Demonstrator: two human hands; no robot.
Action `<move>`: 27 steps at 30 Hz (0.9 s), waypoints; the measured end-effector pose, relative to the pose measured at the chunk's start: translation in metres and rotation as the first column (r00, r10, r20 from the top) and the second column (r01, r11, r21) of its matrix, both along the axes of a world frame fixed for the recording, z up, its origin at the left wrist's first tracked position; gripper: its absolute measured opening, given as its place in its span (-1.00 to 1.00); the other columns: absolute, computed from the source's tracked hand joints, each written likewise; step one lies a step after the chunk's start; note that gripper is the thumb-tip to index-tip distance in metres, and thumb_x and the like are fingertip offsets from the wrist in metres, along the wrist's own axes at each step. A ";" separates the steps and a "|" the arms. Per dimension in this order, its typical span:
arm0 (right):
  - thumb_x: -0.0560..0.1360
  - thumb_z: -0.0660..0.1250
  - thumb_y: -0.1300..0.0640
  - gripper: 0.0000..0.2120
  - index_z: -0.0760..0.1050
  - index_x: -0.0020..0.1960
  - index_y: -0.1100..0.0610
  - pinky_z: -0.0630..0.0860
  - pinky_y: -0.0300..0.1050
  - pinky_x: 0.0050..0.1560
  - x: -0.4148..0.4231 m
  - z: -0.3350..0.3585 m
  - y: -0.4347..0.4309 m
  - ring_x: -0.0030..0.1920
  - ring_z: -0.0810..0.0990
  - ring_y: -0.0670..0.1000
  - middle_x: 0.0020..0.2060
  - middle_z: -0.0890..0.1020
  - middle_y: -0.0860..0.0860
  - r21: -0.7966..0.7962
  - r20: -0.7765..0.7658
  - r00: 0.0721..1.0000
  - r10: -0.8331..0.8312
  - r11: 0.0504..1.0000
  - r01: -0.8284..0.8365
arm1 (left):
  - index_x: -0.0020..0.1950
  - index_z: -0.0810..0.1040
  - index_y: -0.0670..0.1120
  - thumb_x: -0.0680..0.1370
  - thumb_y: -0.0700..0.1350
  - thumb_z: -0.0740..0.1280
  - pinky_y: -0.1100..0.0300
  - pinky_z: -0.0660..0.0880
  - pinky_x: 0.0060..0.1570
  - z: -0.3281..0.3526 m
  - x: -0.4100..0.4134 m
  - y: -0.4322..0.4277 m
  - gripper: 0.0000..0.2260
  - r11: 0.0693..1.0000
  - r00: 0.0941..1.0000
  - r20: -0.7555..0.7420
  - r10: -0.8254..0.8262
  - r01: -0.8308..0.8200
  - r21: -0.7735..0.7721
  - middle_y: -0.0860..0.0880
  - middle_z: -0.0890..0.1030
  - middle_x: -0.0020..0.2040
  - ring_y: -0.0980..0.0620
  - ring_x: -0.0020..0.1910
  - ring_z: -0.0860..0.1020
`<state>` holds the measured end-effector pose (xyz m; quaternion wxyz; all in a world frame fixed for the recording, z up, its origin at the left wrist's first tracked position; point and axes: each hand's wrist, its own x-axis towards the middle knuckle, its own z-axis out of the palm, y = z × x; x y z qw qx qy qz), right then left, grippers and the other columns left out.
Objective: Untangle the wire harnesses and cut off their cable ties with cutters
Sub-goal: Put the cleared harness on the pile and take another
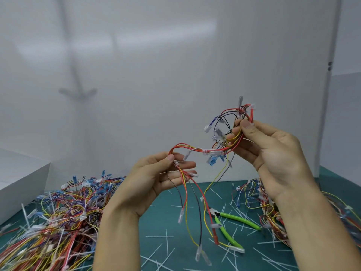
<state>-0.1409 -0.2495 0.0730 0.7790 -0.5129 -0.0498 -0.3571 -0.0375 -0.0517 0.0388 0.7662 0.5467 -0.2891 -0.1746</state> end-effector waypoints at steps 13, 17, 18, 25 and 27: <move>0.40 0.38 0.11 -0.83 0.66 -0.07 0.15 0.64 -0.17 -0.20 0.000 -0.002 -0.003 -0.28 0.68 -0.01 -0.31 0.69 0.05 -0.121 0.032 0.999 0.015 0.993 -0.011 | 0.16 0.61 -0.21 0.63 -0.27 0.20 0.14 0.64 -0.03 -0.010 0.004 -0.004 -0.78 0.978 0.997 0.039 0.061 -0.067 0.200 -0.19 0.69 0.09 -0.12 0.05 0.69; 0.40 0.38 0.13 -0.82 0.67 -0.05 0.14 0.64 -0.17 -0.20 0.002 -0.004 -0.001 -0.28 0.69 0.02 -0.30 0.70 0.07 -0.243 0.018 0.999 -0.049 0.969 0.052 | 0.20 0.63 -0.05 0.62 -0.32 0.14 0.12 0.47 0.27 -0.016 0.002 -0.014 -0.65 0.821 0.964 0.244 0.107 -0.225 0.524 0.05 0.68 0.16 0.12 0.19 0.60; 0.40 0.39 0.14 -0.84 0.67 -0.05 0.14 0.64 -0.17 -0.21 0.002 -0.004 0.000 -0.29 0.68 0.02 -0.32 0.69 0.07 -0.275 0.015 0.998 -0.055 0.960 0.057 | 0.20 0.63 -0.04 0.63 -0.29 0.15 0.12 0.45 0.29 -0.015 0.002 -0.018 -0.67 0.821 0.955 0.266 0.130 -0.254 0.511 0.05 0.67 0.16 0.13 0.20 0.59; 0.47 0.46 0.23 -0.90 0.71 -0.15 0.07 0.67 -0.06 -0.15 0.007 -0.010 0.011 -0.28 0.71 0.03 -0.30 0.72 0.06 -0.691 -0.133 0.980 -0.151 0.723 0.017 | 0.03 0.64 -0.16 0.64 0.14 0.19 0.15 0.66 -0.12 0.018 -0.015 -0.027 -0.60 0.953 0.953 -0.009 0.303 -0.303 -0.009 -0.11 0.74 -0.06 -0.04 -0.05 0.72; 0.46 0.49 0.18 -0.91 0.73 -0.11 0.00 0.66 -0.09 -0.13 0.008 -0.013 0.013 -0.28 0.72 -0.02 -0.30 0.72 -0.01 -0.757 -0.183 0.970 -0.160 0.653 -0.035 | 0.02 0.64 -0.16 0.56 0.25 0.26 0.13 0.66 -0.14 0.020 -0.016 -0.020 -0.53 0.930 0.933 0.035 0.359 -0.360 0.072 -0.10 0.74 -0.09 -0.04 -0.09 0.72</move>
